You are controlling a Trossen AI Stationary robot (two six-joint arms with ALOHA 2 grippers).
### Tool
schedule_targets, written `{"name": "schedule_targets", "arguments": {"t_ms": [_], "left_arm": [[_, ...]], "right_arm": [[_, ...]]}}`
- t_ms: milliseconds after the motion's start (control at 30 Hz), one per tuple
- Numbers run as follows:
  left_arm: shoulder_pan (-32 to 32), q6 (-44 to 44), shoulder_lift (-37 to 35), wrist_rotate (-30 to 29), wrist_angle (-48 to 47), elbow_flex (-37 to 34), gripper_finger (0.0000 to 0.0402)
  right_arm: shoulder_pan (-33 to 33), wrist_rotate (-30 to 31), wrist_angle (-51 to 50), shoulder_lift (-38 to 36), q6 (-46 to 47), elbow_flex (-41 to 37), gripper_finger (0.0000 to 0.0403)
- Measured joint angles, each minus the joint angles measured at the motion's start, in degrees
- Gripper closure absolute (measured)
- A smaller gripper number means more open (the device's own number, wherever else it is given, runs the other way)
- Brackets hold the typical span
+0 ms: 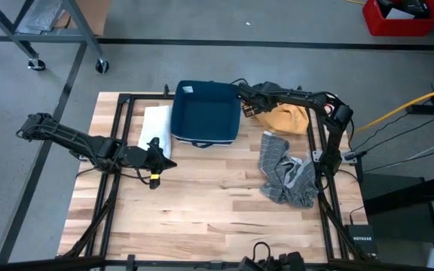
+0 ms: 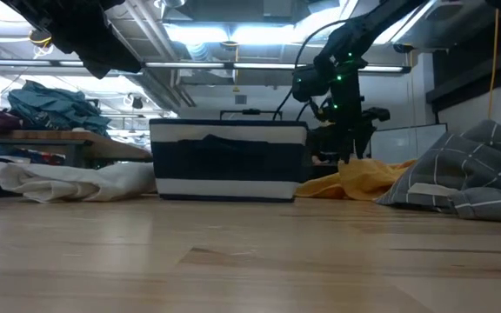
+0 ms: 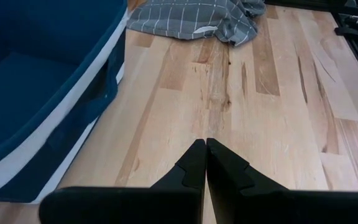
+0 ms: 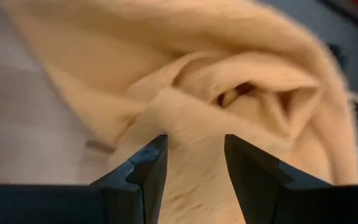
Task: Fold towel
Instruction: Fold the yellow towel
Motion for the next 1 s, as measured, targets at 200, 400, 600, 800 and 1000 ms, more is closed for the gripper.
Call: {"name": "schedule_targets", "arguments": {"t_ms": [200, 400, 600, 800, 1000], "left_arm": [[0.0, 0.0, 0.0, 0.0, 0.0, 0.0, 0.0396], [0.0, -0.1, 0.0, 0.0, 0.0, 0.0, 0.0396], [0.0, -0.2, 0.0, 0.0, 0.0, 0.0, 0.0396], [0.0, -0.2, 0.0, 0.0, 0.0, 0.0, 0.0396], [0.0, -0.2, 0.0, 0.0, 0.0, 0.0, 0.0396]], "right_arm": [[0.0, 3.1, 0.0, 0.0, 0.0, 0.0, 0.0237], [-0.1, 3.5, 0.0, 0.0, 0.0, 0.0, 0.0237], [-0.1, 0.2, 0.1, 0.0, 0.0, 0.0, 0.0237], [-0.1, -0.2, 0.2, 0.0, 0.2, 0.0, 0.0237], [-0.1, -0.5, 0.3, 0.0, 0.5, 0.0, 0.0237]]}}
